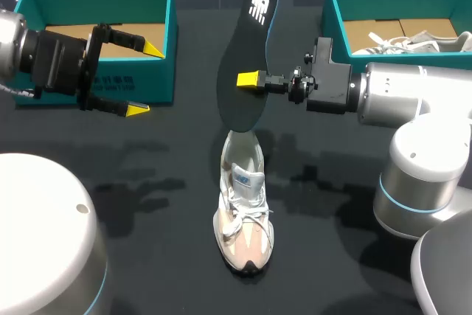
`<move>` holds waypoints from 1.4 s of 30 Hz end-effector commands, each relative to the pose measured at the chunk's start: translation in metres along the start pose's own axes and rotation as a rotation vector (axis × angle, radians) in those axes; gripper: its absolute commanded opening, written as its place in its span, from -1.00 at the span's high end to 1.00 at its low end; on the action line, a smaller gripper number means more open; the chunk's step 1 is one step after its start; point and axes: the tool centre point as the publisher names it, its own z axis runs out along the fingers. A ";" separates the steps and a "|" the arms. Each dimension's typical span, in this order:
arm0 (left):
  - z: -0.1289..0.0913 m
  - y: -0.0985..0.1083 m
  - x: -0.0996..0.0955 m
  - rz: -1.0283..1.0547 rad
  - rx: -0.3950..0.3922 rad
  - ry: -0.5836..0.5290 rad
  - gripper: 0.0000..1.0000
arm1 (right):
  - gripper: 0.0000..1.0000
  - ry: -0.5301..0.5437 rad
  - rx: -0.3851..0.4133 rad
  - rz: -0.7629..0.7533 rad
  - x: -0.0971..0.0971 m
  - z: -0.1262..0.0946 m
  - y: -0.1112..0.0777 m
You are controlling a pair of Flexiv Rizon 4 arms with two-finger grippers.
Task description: Take the shoe out of the shoebox, open the shoe tongue, remove and reinsert the insole, then place the shoe into the shoebox
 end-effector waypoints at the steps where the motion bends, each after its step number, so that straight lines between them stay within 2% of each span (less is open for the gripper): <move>1: -0.002 0.000 -0.006 -0.019 -0.003 0.097 -1.00 | 1.00 -0.006 -0.001 0.001 0.001 0.004 0.000; 8: -0.002 0.000 -0.006 -0.019 -0.003 0.097 -1.00 | 1.00 -0.006 -0.001 0.001 0.001 0.004 0.000; 10: 0.010 -0.002 0.000 -0.066 -0.069 0.107 -1.00 | 1.00 -0.006 -0.001 0.001 0.001 0.004 0.000; 11: 0.013 -0.003 0.004 -0.098 -0.066 0.119 -1.00 | 1.00 -0.028 -0.007 -0.018 0.000 0.000 -0.003; 19: 0.030 -0.010 0.042 -0.309 -0.246 0.242 -1.00 | 1.00 -0.038 -0.014 -0.141 -0.012 -0.016 -0.011; 23: 0.034 -0.008 0.059 -0.366 -0.279 0.252 -1.00 | 1.00 -0.044 0.016 -0.188 -0.021 -0.016 -0.012; 29: 0.049 0.002 0.076 -0.453 -0.331 0.273 -1.00 | 1.00 0.003 0.029 -0.230 -0.038 -0.015 -0.010; 32: 0.064 0.011 0.083 -0.478 -0.352 0.293 -1.00 | 1.00 0.004 0.007 -0.254 -0.047 -0.017 -0.011; 34: 0.075 0.019 0.086 -0.497 -0.392 0.299 -1.00 | 1.00 -0.022 0.002 -0.267 -0.053 -0.018 -0.011; 36: 0.085 0.026 0.088 -0.520 -0.421 0.297 -1.00 | 1.00 -0.022 -0.002 -0.280 -0.056 -0.017 -0.011; 38: 0.093 0.031 0.088 -0.564 -0.419 0.302 -1.00 | 1.00 -0.016 -0.001 -0.282 -0.059 -0.014 -0.011; 39: 0.097 0.034 0.089 -0.568 -0.448 0.300 -1.00 | 1.00 -0.003 0.004 -0.271 -0.061 -0.013 -0.011; 42: 0.099 0.035 0.089 -0.571 -0.465 0.299 -1.00 | 1.00 -0.022 -0.005 -0.262 -0.062 -0.013 -0.011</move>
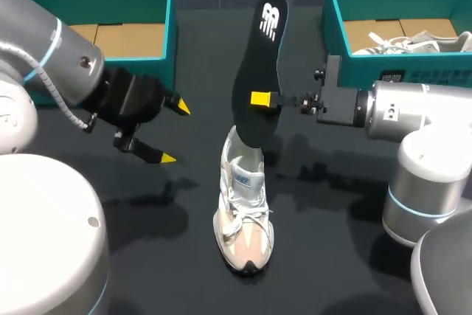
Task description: Take the shoe out of the shoebox, open the shoe tongue, remove and reinsert the insole, then place the shoe into the shoebox
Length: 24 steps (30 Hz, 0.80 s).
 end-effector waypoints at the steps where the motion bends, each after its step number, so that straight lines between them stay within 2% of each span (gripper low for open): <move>1: 0.030 -0.005 -0.012 -0.005 -0.035 0.013 -1.00 | 1.00 -0.009 -0.002 0.001 -0.001 0.007 -0.002; 11: 0.030 -0.005 -0.012 -0.005 -0.035 0.013 -1.00 | 1.00 -0.009 -0.002 0.001 -0.001 0.007 -0.002; 14: 0.042 0.001 -0.018 -0.064 -0.043 0.015 -1.00 | 1.00 0.032 -0.066 -0.063 -0.008 0.017 -0.001; 17: 0.051 0.005 -0.020 -0.089 -0.061 0.017 -1.00 | 1.00 0.048 -0.079 -0.136 -0.011 0.025 0.002; 24: 0.072 0.006 -0.023 -0.117 -0.106 0.005 -1.00 | 1.00 0.093 -0.079 -0.158 -0.024 0.034 0.006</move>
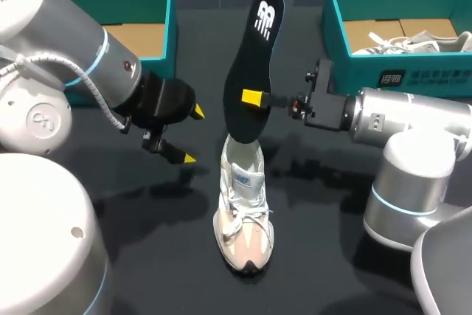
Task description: Take the shoe out of the shoebox, open the shoe tongue, remove and reinsert the insole, then place the shoe into the shoebox
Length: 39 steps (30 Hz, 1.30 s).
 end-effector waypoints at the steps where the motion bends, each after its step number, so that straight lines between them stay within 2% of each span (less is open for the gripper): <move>1: 0.024 -0.007 -0.007 -0.016 -0.039 -0.012 -1.00 | 1.00 0.026 -0.010 -0.005 -0.016 0.011 -0.001; 10: 0.047 -0.002 -0.009 -0.058 -0.090 -0.031 -1.00 | 1.00 0.036 -0.038 -0.014 -0.032 0.010 -0.007; 19: 0.057 0.005 -0.003 -0.052 -0.099 -0.008 -1.00 | 1.00 0.020 -0.054 -0.019 -0.032 0.007 -0.016; 32: 0.062 0.006 -0.005 -0.052 -0.105 -0.002 -1.00 | 1.00 0.020 -0.044 -0.025 -0.032 0.009 -0.017; 39: 0.069 0.010 -0.008 -0.058 -0.105 0.007 -1.00 | 1.00 0.056 -0.041 -0.048 -0.033 0.010 -0.022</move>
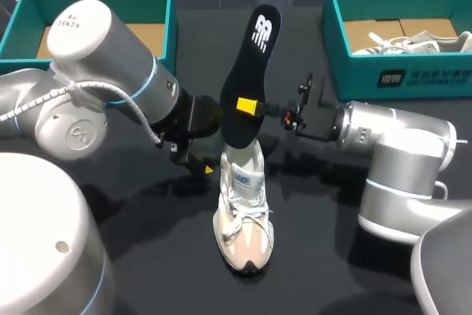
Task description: Take the shoe out of the shoebox, open the shoe tongue, remove and reinsert the insole, then place the shoe into the shoebox
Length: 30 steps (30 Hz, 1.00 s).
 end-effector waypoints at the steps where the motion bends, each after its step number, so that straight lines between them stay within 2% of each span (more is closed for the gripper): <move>1: 0.009 -0.001 -0.004 0.001 0.001 0.006 -1.00 | 1.00 0.021 0.001 0.003 -0.005 0.002 -0.004; 30: 0.019 -0.003 -0.003 0.027 -0.011 0.021 -1.00 | 1.00 0.066 0.053 -0.018 -0.015 -0.003 -0.014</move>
